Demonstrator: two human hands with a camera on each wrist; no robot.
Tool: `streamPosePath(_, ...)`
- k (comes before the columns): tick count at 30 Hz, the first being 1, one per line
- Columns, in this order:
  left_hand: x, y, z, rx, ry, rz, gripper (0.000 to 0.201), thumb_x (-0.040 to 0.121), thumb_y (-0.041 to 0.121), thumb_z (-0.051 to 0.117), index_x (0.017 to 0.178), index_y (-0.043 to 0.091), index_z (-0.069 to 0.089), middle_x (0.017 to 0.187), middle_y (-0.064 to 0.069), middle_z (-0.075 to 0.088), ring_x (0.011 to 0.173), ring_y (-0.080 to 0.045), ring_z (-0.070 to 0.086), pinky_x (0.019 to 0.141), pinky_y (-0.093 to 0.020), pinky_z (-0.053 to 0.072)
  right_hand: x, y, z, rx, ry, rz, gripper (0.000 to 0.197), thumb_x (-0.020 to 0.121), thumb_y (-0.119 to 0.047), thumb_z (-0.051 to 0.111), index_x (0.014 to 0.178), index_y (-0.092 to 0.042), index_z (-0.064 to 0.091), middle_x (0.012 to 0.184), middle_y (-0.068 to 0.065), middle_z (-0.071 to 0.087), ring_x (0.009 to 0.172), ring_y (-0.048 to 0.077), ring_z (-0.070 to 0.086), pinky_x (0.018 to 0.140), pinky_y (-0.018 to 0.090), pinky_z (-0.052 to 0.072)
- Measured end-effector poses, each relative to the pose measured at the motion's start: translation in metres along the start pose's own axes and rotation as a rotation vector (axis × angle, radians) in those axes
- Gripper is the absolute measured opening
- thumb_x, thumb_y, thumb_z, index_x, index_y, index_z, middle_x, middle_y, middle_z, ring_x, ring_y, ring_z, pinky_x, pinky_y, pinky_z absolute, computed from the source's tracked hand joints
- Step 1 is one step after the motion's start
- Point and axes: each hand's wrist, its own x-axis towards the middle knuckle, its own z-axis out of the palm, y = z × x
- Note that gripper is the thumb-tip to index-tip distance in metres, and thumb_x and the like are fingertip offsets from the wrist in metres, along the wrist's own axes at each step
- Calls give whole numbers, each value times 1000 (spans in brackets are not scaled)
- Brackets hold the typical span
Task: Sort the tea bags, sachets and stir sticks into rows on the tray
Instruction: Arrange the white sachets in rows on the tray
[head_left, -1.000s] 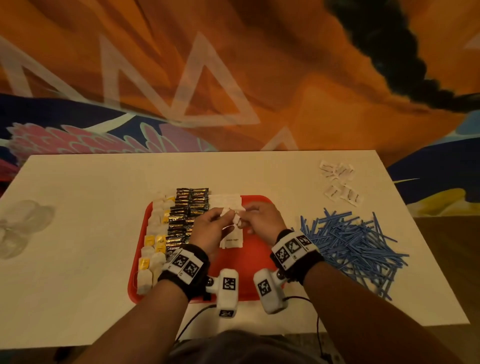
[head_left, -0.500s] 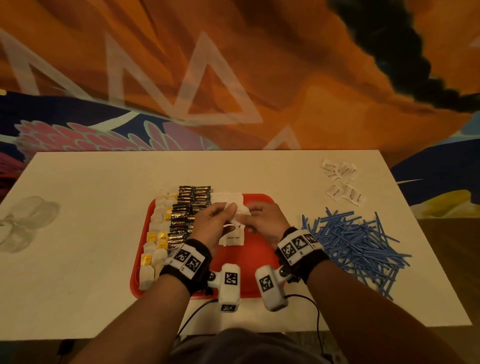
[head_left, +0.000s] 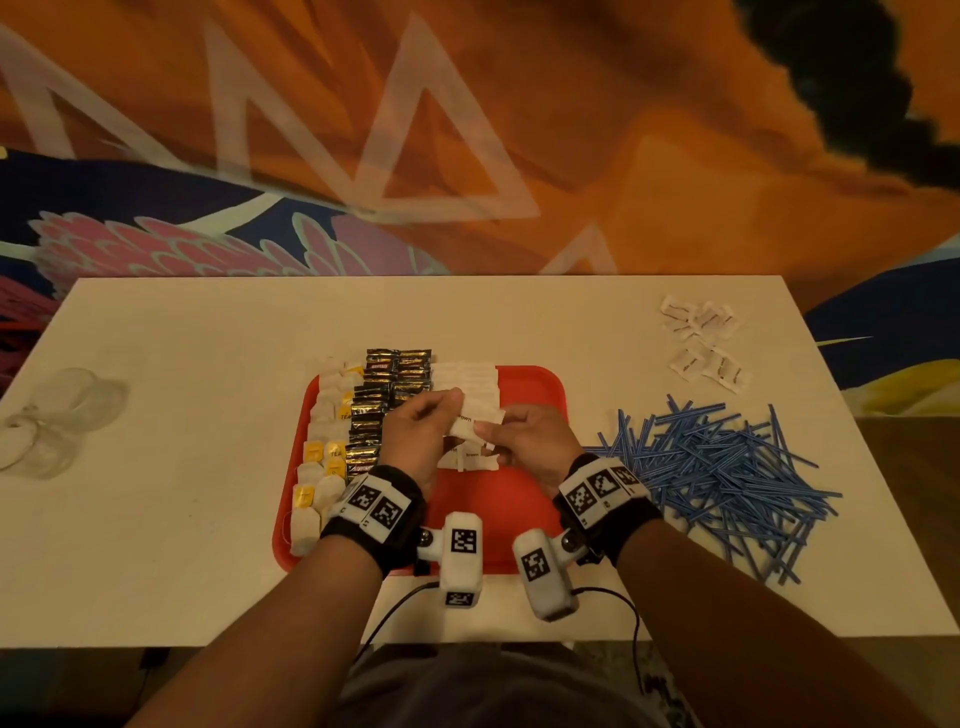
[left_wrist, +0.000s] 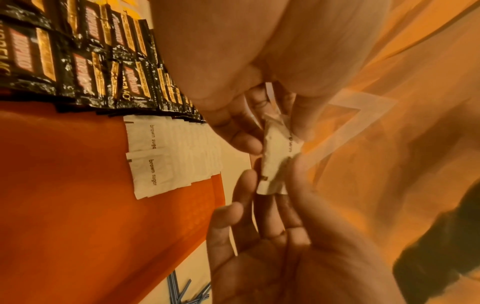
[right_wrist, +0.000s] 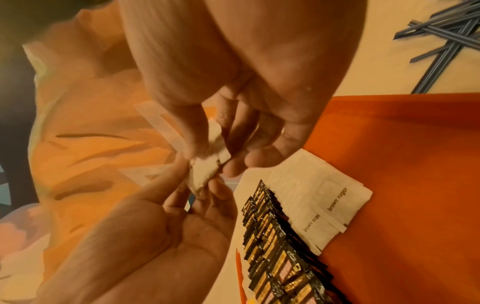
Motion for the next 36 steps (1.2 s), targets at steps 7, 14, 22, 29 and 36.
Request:
streamPosePath(7,8,-18,-24,600,205,308,12,91,26,70,84,17,71,78,-1,69,70,-14,62,62,-25,49,7,21,12,-81,71,8,16,78,-17,81,83,-9,69,70,6,70,59,11,65,52,20,49)
streamPosePath(14,15,-31,-67,631,271,215,13,92,28,70,88,16,72,80,-1,71,73,-13,65,70,-30,54,18,50,20,-107,86,140,10,83,-17,76,86,-10,70,79,7,71,63,9,63,53,20,48)
streamPosePath(22,15,-38,-78,622,177,182,11,92,26,69,83,20,69,78,1,68,70,-13,62,65,-23,49,16,61,48,64,-174,273,4,89,-8,67,92,-6,67,78,5,68,63,9,63,53,18,48)
streamPosePath(29,14,-38,-91,573,195,108,17,94,31,66,84,17,67,74,-2,68,53,-7,59,63,-33,54,38,78,24,-343,100,147,21,88,-16,70,106,-5,65,87,7,71,61,4,63,51,11,44)
streamPosePath(36,8,-37,-126,590,226,71,15,96,30,63,90,17,67,80,3,68,62,-12,63,70,-38,58,52,93,28,-446,133,133,18,87,-10,70,105,-7,66,92,10,69,65,6,61,52,7,43)
